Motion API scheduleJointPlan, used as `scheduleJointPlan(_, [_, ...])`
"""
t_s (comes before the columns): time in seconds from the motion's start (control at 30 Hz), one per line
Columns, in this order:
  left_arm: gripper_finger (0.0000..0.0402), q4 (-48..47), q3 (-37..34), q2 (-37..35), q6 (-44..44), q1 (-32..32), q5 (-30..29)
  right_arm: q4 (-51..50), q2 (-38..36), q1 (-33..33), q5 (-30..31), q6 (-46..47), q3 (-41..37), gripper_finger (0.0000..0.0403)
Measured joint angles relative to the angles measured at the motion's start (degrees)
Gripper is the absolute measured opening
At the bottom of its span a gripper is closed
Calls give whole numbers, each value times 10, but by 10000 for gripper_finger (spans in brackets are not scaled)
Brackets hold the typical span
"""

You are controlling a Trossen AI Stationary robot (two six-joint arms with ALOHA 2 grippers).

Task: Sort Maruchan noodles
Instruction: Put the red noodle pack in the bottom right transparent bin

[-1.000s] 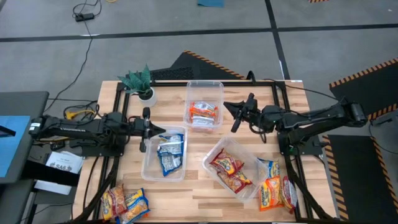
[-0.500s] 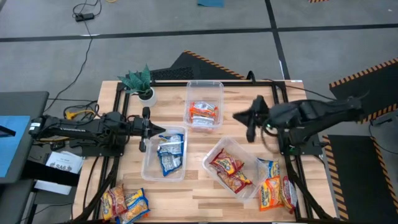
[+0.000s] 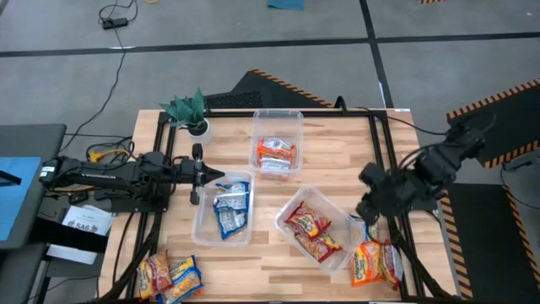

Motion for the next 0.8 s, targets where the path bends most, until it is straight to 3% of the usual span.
scheduleJointPlan(0.27, [0,27,0,0,44,0,-33,-9,82,90,-109,91,-15,135])
scheduleJointPlan(0.6, [0,30,3,0,57,0,-30,-15,206,153,-179,203,-15,135])
scheduleJointPlan(0.7, [0,14,18,0,56,0,-29,-11,215,171,-196,253,-29,139])
scheduleJointPlan(0.8, [0,-10,28,0,50,0,-25,-16,197,196,-261,340,-90,146])
